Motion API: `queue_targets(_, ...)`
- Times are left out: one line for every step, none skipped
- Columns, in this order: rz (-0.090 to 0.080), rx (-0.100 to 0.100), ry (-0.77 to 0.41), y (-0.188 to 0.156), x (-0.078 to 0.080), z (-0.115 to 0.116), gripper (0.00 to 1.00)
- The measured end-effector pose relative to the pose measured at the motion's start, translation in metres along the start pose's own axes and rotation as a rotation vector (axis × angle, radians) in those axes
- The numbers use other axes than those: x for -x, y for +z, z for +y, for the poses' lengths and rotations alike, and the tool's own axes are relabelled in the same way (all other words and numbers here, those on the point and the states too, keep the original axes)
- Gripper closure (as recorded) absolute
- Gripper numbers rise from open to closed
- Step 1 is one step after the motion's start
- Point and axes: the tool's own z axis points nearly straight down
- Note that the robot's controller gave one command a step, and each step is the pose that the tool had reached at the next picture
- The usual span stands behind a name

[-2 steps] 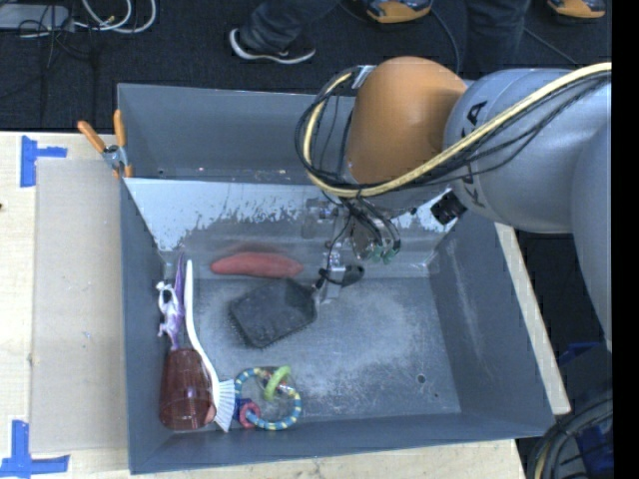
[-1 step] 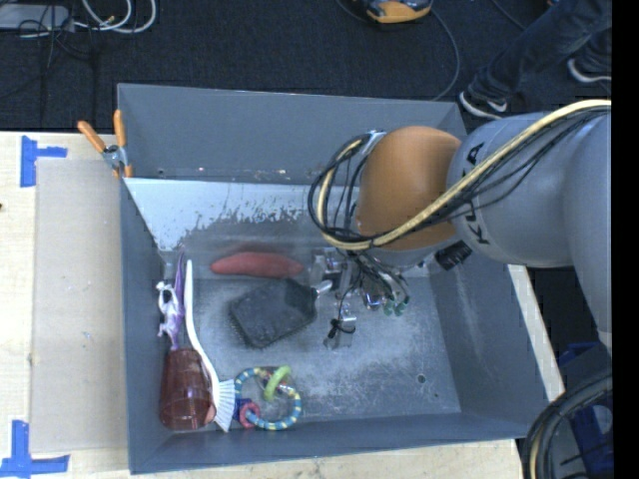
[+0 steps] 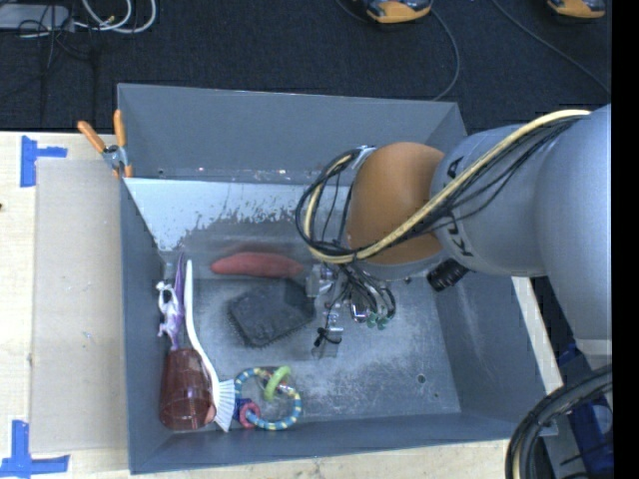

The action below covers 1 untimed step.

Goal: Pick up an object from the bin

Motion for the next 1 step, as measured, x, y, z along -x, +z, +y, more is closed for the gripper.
queue_targets(-0.009,0.002,0.1,0.0254,0.0277,0.0147,0.0)
